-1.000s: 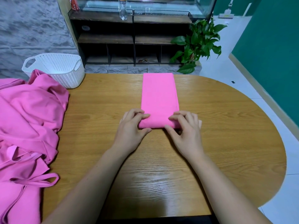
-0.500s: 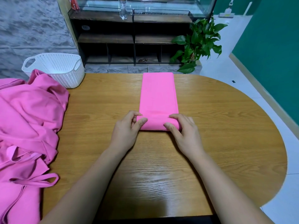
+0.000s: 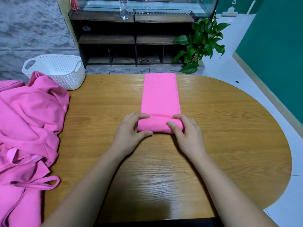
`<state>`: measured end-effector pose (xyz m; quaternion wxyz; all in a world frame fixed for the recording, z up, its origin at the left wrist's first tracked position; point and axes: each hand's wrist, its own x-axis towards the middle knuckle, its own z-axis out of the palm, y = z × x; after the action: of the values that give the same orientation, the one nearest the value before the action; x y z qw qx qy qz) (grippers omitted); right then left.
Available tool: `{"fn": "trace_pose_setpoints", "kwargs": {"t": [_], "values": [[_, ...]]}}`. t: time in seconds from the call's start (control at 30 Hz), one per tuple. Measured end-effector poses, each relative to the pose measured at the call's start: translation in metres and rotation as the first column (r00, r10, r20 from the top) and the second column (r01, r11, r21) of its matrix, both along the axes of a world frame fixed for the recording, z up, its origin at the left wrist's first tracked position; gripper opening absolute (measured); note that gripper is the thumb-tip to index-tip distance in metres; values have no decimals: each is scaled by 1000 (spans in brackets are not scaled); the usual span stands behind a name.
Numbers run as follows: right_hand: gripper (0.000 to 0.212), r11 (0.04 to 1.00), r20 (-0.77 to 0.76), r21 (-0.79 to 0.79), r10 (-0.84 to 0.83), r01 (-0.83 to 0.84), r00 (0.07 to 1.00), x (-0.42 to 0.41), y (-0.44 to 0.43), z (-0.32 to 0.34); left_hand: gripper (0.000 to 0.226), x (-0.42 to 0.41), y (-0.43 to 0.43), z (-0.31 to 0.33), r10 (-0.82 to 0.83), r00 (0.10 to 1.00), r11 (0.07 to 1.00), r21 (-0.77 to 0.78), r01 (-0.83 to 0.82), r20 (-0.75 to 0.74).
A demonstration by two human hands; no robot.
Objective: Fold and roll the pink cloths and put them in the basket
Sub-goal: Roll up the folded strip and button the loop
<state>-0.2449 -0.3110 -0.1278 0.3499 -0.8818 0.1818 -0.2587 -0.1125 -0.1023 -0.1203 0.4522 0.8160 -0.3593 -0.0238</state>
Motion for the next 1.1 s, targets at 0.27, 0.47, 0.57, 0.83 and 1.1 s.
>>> {"fn": "trace_pose_setpoints", "kwargs": {"t": [0.27, 0.47, 0.57, 0.83, 1.1], "values": [[29, 990, 98, -138, 3, 10, 995, -8, 1, 5, 37, -1, 0, -5, 0, 990, 999, -54, -8, -139], [40, 955, 42, -271, 138, -122, 990, -10, 8, 7, 29, -3, -2, -2, 72, 995, 997, -20, -74, -73], [38, 966, 17, -212, 158, -150, 987, -6, 6, 4, 27, -5, -4, -1, 90, 996, 996, -23, -90, -17], [28, 995, 10, 18, 100, -100, 995, 3, 0, 4, 45, -6, 1, 4, -30, 997, 998, -55, 34, 76], [30, 996, 18, 8, 84, -84, 996, -2, 1, 3, 61, -2, -1, 2, -77, 994, 996, 46, 74, 72]]}}
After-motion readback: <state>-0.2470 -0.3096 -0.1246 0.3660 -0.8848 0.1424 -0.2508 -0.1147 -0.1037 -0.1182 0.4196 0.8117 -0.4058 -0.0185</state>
